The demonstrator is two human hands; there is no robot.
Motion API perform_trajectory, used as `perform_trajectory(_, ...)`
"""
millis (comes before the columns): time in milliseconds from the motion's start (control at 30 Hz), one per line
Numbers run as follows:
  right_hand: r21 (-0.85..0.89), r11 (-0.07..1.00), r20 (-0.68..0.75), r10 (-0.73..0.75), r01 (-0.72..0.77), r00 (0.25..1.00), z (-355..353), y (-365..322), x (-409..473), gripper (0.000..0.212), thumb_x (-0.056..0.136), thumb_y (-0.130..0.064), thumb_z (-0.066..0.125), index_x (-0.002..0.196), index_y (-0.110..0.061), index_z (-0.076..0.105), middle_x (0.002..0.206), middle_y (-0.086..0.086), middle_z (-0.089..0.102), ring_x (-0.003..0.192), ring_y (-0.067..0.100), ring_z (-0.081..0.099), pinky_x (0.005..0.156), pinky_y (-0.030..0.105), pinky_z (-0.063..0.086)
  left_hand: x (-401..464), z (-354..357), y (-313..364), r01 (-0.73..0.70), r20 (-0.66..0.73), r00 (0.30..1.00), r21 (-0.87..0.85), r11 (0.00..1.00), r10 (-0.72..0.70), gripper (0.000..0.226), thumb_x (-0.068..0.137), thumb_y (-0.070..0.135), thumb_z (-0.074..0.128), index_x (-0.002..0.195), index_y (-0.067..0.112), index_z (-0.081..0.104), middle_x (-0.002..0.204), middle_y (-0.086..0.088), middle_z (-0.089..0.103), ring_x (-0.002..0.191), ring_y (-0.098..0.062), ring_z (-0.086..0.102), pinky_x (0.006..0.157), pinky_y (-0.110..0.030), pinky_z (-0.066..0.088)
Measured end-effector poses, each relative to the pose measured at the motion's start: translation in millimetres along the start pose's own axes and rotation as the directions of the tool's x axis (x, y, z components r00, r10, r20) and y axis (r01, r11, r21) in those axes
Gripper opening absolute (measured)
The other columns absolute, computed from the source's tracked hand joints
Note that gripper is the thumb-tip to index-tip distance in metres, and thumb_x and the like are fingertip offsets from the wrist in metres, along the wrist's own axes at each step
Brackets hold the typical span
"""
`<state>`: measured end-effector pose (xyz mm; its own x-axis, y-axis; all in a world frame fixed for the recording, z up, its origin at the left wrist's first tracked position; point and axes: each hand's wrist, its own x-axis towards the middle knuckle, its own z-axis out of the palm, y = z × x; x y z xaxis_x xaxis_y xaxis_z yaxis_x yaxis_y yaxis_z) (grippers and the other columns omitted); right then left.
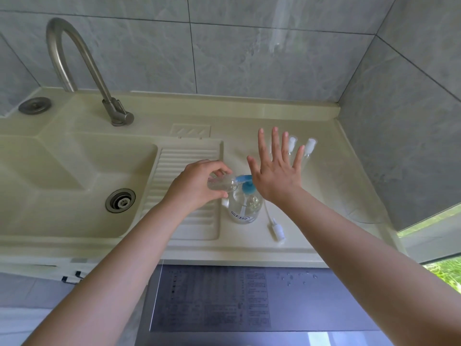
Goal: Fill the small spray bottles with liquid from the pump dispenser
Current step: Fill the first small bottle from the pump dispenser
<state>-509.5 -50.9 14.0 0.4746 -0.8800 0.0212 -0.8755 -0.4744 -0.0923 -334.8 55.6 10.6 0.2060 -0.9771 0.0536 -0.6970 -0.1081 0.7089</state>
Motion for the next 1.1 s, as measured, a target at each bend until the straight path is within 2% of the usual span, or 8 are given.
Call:
perform_trajectory(167,0.03,1.0,0.063,-0.011,0.009,0.998,8,-2,-3,0.057,0.105,-0.045,0.003,0.155,-0.036,-0.022,0.164,0.002,-0.028,0.15,0.023,-0.028,0.119,0.059,-0.014,1,1,-1,-0.023,0.007,1.0,0.016,1.0,0.023,0.052,0.061,0.027,0.089,0.104,0.044,0.064,0.099,0.019,0.063,0.095,-0.007,0.064,0.087,-0.042,0.055)
perform_trajectory(367,-0.061,0.997,-0.059,-0.044,0.041,0.997,0,-2,-1,0.062,0.103,-0.054,0.004,0.155,-0.034,-0.022,0.163,0.003,-0.03,0.15,0.027,-0.027,0.118,0.06,-0.016,0,2,-2,-0.021,-0.004,1.0,0.016,1.0,0.022,0.051,0.062,0.027,0.089,0.104,0.044,0.064,0.1,0.019,0.063,0.096,-0.006,0.063,0.086,-0.041,0.055)
perform_trajectory(567,0.081,0.996,0.107,0.025,-0.033,0.994,15,-6,-6,0.057,0.103,-0.049,0.002,0.154,-0.04,-0.02,0.163,0.002,-0.029,0.149,0.022,-0.03,0.118,0.059,-0.015,0,4,-1,-0.014,0.005,1.0,0.015,1.0,0.014,0.053,0.061,0.028,0.088,0.105,0.045,0.064,0.1,0.02,0.062,0.097,-0.008,0.063,0.087,-0.042,0.054)
perform_trajectory(667,0.025,0.999,0.045,0.033,-0.034,0.998,10,-5,-3,0.061,0.102,-0.056,0.003,0.154,-0.037,-0.023,0.162,0.004,-0.031,0.149,0.026,-0.03,0.118,0.059,-0.018,-1,3,0,-0.004,0.0,1.0,0.005,1.0,0.004,0.051,0.062,0.026,0.089,0.104,0.044,0.065,0.101,0.018,0.063,0.095,-0.008,0.063,0.087,-0.041,0.054)
perform_trajectory(767,0.041,0.999,-0.02,0.02,-0.019,1.0,4,-3,-1,0.061,0.103,-0.055,0.005,0.155,-0.036,-0.021,0.163,0.003,-0.029,0.15,0.027,-0.028,0.117,0.058,-0.019,-1,0,1,-0.002,-0.004,1.0,-0.003,1.0,0.002,0.051,0.062,0.024,0.089,0.104,0.042,0.067,0.102,0.018,0.064,0.094,-0.008,0.063,0.088,-0.04,0.054)
perform_trajectory(933,0.043,0.999,0.031,0.02,-0.021,0.999,11,-6,-5,0.056,0.104,-0.048,0.002,0.156,-0.04,-0.017,0.165,0.005,-0.025,0.15,0.025,-0.026,0.119,0.059,-0.014,-1,0,4,-0.001,0.014,1.0,-0.011,1.0,0.001,0.051,0.062,0.024,0.09,0.103,0.043,0.066,0.1,0.018,0.064,0.095,-0.007,0.063,0.089,-0.041,0.054)
perform_trajectory(1100,-0.086,0.996,-0.098,-0.036,0.028,0.995,-2,-1,0,0.063,0.101,-0.055,0.003,0.156,-0.035,-0.021,0.164,0.007,-0.027,0.15,0.029,-0.026,0.118,0.061,-0.015,-1,-4,7,0.022,0.025,0.999,-0.015,1.0,-0.021,0.05,0.063,0.02,0.09,0.105,0.036,0.068,0.101,0.016,0.065,0.092,-0.009,0.064,0.089,-0.038,0.053)
